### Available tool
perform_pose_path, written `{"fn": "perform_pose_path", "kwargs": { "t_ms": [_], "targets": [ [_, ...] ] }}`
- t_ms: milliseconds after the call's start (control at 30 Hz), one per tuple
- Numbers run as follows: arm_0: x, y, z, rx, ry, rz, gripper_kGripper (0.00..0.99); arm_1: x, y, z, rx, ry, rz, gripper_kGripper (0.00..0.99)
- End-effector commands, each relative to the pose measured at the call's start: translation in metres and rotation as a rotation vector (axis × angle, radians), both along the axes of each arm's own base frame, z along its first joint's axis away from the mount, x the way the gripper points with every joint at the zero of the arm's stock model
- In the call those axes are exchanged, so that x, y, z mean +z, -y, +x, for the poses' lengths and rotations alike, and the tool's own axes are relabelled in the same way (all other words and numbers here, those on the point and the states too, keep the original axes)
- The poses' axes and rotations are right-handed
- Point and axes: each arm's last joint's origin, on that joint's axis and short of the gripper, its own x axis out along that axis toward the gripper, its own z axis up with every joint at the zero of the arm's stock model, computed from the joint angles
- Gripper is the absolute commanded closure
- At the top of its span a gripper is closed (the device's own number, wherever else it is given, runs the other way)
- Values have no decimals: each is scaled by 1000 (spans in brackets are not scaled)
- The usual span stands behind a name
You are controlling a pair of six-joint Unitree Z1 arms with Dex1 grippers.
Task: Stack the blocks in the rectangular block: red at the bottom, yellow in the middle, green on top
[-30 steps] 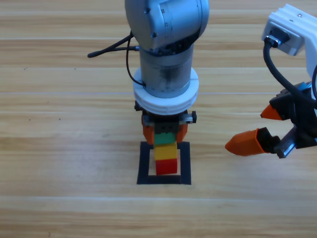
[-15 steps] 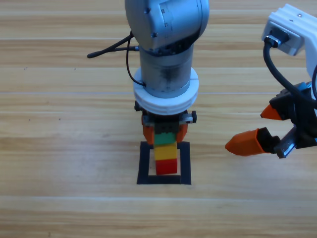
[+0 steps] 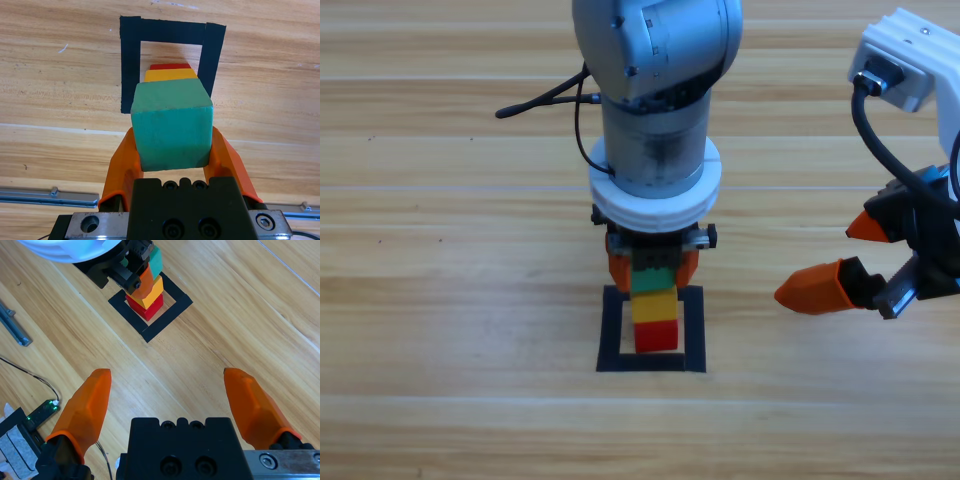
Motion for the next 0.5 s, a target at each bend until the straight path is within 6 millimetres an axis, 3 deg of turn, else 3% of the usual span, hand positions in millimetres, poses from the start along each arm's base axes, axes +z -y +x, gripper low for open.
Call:
{"fn": "perform_pose_path", "kwargs": {
  "t_ms": [33,267,500],
  "targets": [
    [-12,4,-8,-11,-29,35,961,-8,5,6,-22,-7,-11,1],
    [-13,5,-9,-11,-31,38,950,-8,5,6,-22,-7,-11,1],
    [-20,13,-10,-20,-32,37,725,-8,5,6,-22,-7,-11,1]
  ]
}}
